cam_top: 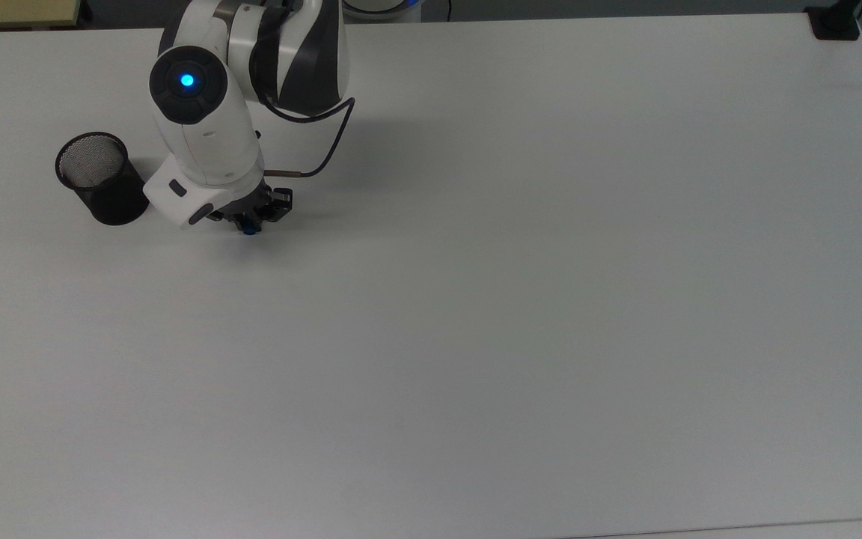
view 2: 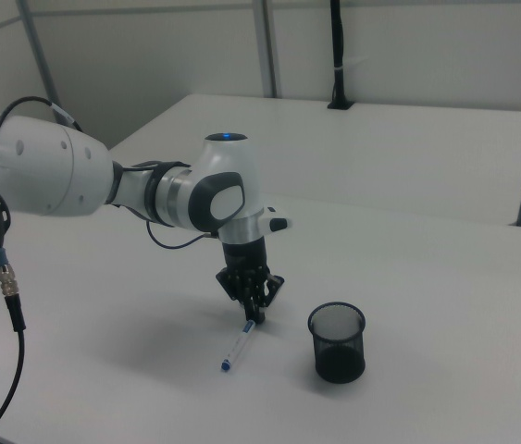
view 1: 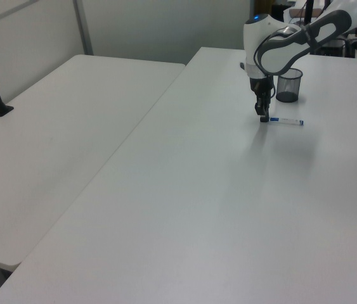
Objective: Insert the marker
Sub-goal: 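Close the gripper on the marker's middle and grip it, then lift the marker and carry it over the black mesh cup, then lower the marker into the cup and open the gripper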
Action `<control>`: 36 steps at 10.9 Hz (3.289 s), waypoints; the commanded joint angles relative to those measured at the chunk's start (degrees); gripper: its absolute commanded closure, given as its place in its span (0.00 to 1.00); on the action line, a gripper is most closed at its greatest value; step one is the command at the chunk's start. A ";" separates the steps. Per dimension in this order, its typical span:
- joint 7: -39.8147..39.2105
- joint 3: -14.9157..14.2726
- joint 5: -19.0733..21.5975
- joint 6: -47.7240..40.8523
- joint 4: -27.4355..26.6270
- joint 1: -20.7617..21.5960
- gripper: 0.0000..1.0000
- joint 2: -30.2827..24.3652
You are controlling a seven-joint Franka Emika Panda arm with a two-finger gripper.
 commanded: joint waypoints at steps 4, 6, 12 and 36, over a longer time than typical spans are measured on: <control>-0.22 0.00 0.03 1.35 -1.24 -0.09 0.88 -4.13; -0.21 0.00 0.12 2.04 -0.89 -0.70 0.87 -7.48; -0.65 -0.08 3.46 12.85 1.48 -7.81 0.87 -11.70; 0.21 1.50 8.38 6.48 0.16 -5.13 0.00 -15.74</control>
